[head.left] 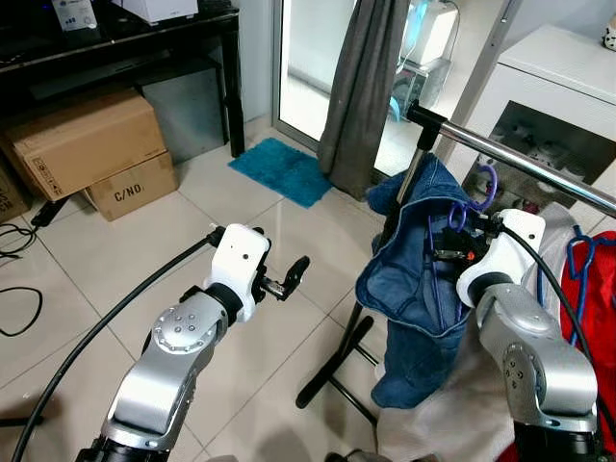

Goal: Hang hanger

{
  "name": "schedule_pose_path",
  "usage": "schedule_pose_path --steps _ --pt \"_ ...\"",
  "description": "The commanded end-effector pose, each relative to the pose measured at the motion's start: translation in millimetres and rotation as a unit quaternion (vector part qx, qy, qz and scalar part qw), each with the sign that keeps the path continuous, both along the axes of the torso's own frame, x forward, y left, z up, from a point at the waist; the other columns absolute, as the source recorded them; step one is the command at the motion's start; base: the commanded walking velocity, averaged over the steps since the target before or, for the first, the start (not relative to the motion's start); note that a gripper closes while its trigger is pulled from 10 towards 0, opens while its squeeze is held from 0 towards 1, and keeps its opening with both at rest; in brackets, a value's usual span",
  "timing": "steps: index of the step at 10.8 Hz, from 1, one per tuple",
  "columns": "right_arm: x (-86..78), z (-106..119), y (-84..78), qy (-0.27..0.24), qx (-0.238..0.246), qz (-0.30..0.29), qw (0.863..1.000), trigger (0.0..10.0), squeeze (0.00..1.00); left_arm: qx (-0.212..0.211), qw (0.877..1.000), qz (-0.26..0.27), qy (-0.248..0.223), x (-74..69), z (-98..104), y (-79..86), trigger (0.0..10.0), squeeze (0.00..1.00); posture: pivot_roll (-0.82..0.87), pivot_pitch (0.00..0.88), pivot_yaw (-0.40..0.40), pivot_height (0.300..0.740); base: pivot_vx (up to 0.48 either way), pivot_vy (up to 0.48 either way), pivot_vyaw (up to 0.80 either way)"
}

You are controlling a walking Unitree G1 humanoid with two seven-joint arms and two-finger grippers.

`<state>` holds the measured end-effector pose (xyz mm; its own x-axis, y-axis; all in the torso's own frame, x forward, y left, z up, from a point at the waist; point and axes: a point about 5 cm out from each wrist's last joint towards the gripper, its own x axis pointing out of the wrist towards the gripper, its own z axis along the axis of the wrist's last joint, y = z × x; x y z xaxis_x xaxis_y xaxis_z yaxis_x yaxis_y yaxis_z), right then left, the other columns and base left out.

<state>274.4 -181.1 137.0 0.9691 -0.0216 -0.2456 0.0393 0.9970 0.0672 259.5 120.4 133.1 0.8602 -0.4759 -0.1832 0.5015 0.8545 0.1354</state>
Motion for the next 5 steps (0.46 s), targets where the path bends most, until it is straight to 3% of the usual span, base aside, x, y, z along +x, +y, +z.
schedule_pose_path --steps 1,5 --pt "-2.1 7.0 0.7 -0.021 -0.002 -0.002 1.000 0.0 0.00 0.003 1.000 -0.003 0.001 0.9 0.6 -1.6 10.0 0.00 0.04 0.000 -0.072 0.740 -0.244 0.000 0.00" --pt "-2.3 6.2 2.7 -0.020 0.002 -0.008 1.000 0.0 0.00 0.005 1.000 -0.010 0.002 2.3 1.1 -1.7 10.0 0.00 0.04 0.000 -0.063 0.740 -0.275 0.000 0.00"
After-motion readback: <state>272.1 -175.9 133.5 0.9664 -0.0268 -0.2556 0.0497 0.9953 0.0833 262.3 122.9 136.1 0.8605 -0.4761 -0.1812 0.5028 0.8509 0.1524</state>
